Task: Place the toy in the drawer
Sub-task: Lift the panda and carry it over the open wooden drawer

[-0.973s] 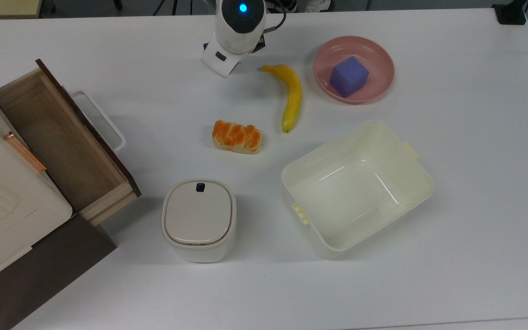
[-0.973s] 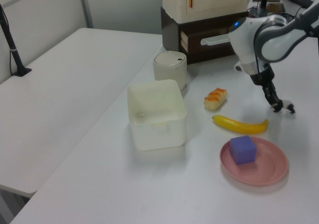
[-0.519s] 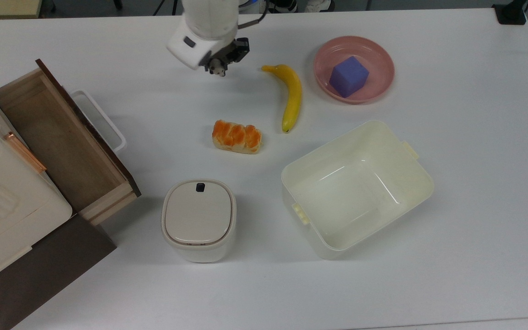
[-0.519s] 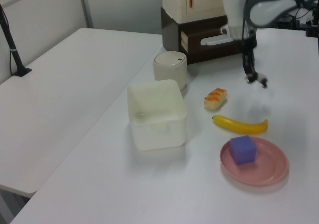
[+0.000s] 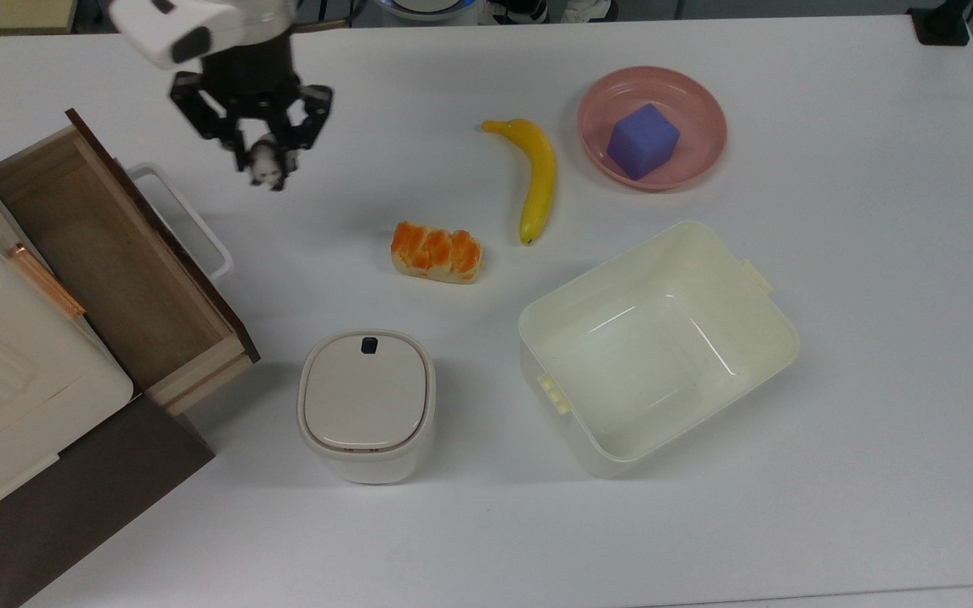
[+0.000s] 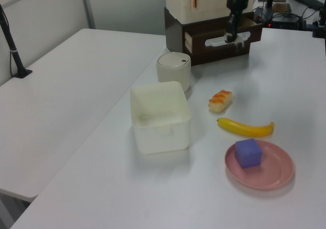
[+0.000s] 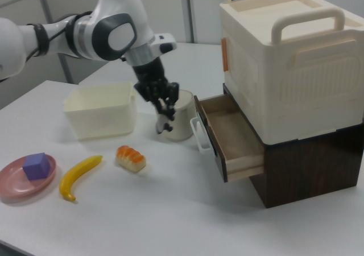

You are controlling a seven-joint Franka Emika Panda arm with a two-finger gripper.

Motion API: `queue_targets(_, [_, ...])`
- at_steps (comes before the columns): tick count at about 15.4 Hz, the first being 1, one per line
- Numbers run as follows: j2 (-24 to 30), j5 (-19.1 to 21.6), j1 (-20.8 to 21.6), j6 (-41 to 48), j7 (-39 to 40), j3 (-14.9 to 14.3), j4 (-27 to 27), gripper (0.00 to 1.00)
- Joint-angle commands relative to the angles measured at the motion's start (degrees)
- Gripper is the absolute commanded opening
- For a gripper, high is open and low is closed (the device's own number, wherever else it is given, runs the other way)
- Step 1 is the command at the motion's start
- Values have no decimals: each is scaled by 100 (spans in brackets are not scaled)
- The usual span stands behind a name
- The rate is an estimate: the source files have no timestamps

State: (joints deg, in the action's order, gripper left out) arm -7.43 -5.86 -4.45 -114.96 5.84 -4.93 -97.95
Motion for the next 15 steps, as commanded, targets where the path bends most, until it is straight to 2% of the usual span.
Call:
queue_targets(1, [-398,-170,-345,-350,75,-17,670,0])
queue_targets(2, [-504,-179,-468,-604,75,-17,854,0])
queue_targets(7, [-654,-292,-741,-1458,66,-17,874,5])
queue_targets(9, [-724,-477,-759,-1564,66,-17,874,23])
queue_targets(10, [-725,-512,-759,-1573,58,-17,874,43])
queue_targets(11, [-716,-495,-759,-1573,58,-17,874,73])
queue_targets(13, [-707,-434,-741,-1565,-30,-17,874,94])
queue_targets(14, [-698,-425,-715,-1547,-83,-8,865,100])
queue_targets(15, [-690,-425,-689,-1530,-170,27,856,100])
